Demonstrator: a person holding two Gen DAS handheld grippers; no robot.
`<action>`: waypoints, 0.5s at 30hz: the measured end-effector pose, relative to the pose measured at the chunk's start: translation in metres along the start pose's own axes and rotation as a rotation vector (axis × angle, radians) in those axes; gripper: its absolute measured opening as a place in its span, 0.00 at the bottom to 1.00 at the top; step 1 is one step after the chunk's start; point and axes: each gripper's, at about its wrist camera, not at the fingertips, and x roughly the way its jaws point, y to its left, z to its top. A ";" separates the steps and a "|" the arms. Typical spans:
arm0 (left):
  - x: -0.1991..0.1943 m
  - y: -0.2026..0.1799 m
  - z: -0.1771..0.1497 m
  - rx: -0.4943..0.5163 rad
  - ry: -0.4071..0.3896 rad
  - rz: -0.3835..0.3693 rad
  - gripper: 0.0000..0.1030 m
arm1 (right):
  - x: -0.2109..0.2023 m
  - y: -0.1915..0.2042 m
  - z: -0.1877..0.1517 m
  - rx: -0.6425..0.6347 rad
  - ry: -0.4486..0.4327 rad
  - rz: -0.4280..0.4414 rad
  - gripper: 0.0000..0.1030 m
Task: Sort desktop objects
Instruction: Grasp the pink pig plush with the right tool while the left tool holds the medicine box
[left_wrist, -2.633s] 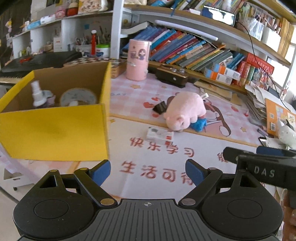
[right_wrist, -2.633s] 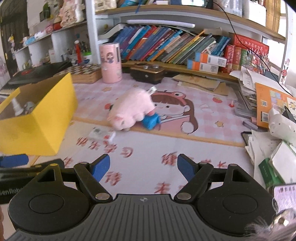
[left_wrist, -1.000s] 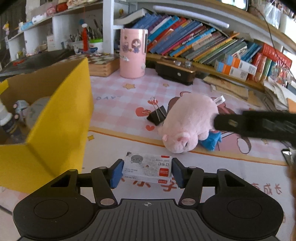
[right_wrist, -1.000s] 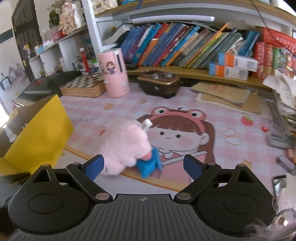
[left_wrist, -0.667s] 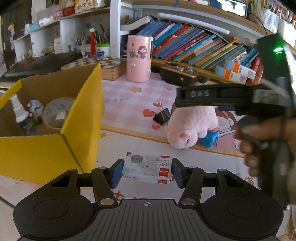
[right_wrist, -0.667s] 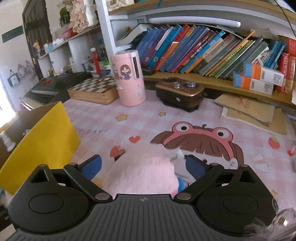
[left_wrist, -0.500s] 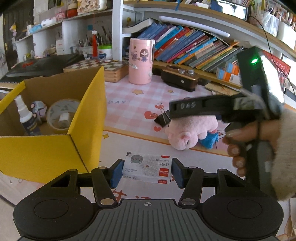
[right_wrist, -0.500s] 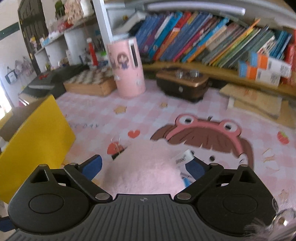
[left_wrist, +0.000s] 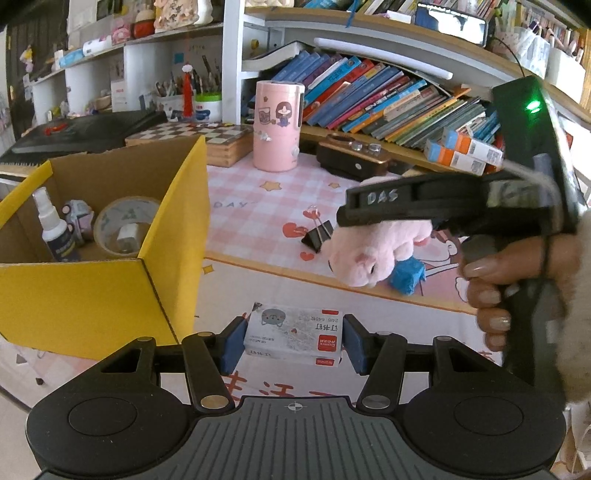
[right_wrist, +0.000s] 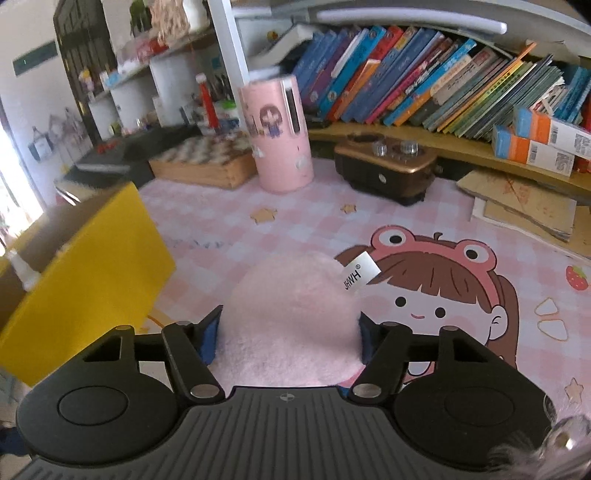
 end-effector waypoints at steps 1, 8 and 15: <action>-0.001 0.000 -0.001 -0.002 -0.001 -0.003 0.53 | -0.005 0.000 0.001 0.008 -0.003 0.005 0.63; -0.010 -0.001 -0.007 -0.016 -0.014 -0.024 0.53 | -0.042 0.003 -0.006 0.040 -0.017 0.011 0.64; -0.023 0.008 -0.013 -0.036 -0.038 -0.037 0.53 | -0.072 0.008 -0.022 0.057 -0.012 -0.003 0.65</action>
